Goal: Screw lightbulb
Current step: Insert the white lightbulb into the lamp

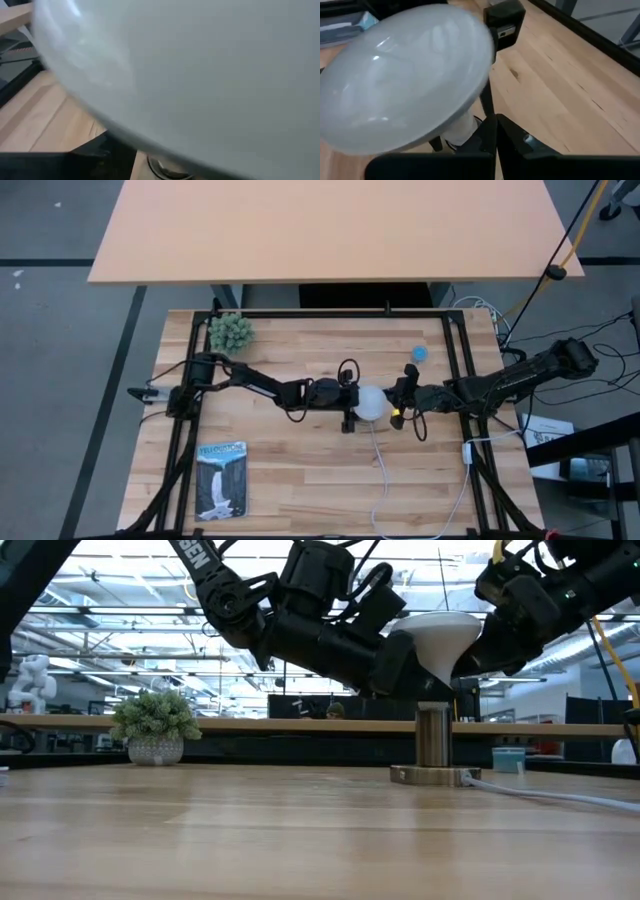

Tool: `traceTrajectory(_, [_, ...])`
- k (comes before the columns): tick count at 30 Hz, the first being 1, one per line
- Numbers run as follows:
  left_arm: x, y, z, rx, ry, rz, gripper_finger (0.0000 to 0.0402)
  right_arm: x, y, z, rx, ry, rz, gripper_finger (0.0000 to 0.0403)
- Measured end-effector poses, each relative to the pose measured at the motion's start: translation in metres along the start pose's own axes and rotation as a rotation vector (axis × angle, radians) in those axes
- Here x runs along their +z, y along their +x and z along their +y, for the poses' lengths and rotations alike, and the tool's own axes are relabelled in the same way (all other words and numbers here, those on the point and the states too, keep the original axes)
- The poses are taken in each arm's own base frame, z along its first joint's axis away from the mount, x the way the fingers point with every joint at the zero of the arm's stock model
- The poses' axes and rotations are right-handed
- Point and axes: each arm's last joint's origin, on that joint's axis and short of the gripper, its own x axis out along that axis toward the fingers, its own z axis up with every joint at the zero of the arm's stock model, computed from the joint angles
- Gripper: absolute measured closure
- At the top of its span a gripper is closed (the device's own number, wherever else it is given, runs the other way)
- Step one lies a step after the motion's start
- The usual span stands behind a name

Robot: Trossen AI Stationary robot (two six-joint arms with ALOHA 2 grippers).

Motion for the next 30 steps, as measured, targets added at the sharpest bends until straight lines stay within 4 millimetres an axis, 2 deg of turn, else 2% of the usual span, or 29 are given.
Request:
traceTrajectory(6, [0.005,-0.003,0.001,0.000,-0.010,0.001,0.0170,0.000,0.000,0.000,0.002,0.025,0.000,0.0403])
traceTrajectory(11, [0.018,-0.010,0.009,0.012,-0.080,-0.015,0.0170,0.000,0.000,0.000,-0.003,0.069,0.000,0.0403])
traceTrajectory(15, [0.016,-0.011,0.010,0.002,-0.096,0.008,0.0170,0.000,0.000,0.000,-0.004,0.073,0.001,0.0403])
traceTrajectory(23, [0.013,-0.011,0.007,-0.006,-0.092,0.042,0.0170,0.000,0.000,0.000,-0.003,0.069,0.004,0.0403])
traceTrajectory(30, [0.016,-0.011,-0.005,-0.028,-0.013,0.030,0.0170,-0.001,0.000,0.001,0.031,0.048,0.018,0.0403])
